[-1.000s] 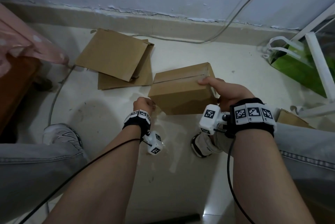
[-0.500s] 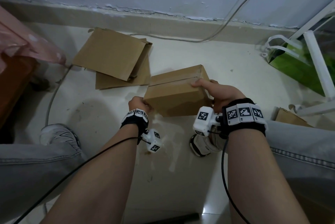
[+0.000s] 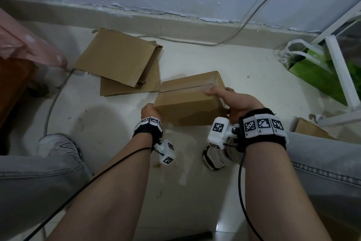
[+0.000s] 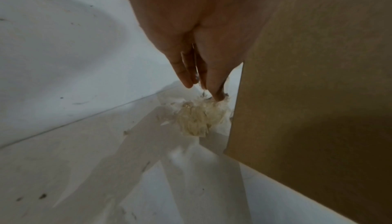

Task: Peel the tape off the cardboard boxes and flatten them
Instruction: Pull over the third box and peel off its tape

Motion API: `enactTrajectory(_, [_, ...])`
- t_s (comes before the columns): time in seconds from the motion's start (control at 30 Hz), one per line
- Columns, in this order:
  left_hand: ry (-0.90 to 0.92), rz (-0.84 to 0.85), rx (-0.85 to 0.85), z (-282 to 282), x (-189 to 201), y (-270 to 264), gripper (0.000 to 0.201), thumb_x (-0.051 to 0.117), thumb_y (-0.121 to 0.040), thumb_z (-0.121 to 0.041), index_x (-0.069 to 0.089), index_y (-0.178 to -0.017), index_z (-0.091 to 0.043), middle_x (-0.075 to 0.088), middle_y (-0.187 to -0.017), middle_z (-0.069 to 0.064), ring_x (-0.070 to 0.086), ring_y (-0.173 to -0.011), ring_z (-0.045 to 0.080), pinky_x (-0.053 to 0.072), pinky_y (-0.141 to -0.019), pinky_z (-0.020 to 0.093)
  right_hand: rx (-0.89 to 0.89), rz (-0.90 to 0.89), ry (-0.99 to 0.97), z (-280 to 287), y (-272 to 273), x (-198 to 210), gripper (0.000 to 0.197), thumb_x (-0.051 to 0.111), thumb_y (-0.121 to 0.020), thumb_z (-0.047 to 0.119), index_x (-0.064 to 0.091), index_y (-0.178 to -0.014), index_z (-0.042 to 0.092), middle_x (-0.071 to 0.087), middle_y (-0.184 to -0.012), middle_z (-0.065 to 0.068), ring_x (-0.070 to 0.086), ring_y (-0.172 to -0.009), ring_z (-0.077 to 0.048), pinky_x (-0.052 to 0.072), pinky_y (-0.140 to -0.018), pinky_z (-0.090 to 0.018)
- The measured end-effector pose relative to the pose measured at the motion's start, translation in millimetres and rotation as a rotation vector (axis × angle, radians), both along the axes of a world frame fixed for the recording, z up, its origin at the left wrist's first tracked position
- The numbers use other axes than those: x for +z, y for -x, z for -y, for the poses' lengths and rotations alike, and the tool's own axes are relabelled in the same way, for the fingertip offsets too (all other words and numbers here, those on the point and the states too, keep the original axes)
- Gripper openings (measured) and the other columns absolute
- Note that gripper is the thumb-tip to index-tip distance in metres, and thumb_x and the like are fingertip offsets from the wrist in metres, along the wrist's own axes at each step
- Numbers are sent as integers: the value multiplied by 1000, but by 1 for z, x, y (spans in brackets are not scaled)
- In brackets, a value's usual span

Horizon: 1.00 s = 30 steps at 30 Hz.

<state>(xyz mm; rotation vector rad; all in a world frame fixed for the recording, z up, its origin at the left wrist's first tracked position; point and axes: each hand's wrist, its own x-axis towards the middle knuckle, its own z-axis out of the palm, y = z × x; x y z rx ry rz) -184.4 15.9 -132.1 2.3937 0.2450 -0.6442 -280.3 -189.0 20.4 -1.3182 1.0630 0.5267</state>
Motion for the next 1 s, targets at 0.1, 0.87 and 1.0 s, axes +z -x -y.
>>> enactTrajectory(0.1, [12,4,-7,-1,1,1,21,46,-93,1,63,-101,10,64,-107,26,61,-98,41,41,-71,31,4,2,7,0,0,1,85,82,-72,41,36,-142,27,52,-121,-10,61,-101,-31,54,-88,-57])
enactTrajectory(0.87, [-35,100,-98,-6,-1,-3,32,54,-81,2,65,-101,-21,56,-85,7,52,-75,28,43,-69,29,-25,16,-19,-1,2,-1,77,78,-79,35,34,-142,24,53,-113,-9,62,-93,-29,58,-81,-49])
enactTrajectory(1.0, [-23,46,-87,-4,-1,-4,25,56,-80,4,71,-95,-9,52,-71,6,61,-79,33,44,-69,27,-18,8,-22,-1,3,-1,78,78,-79,35,33,-142,24,53,-115,-10,62,-95,-30,58,-78,-47])
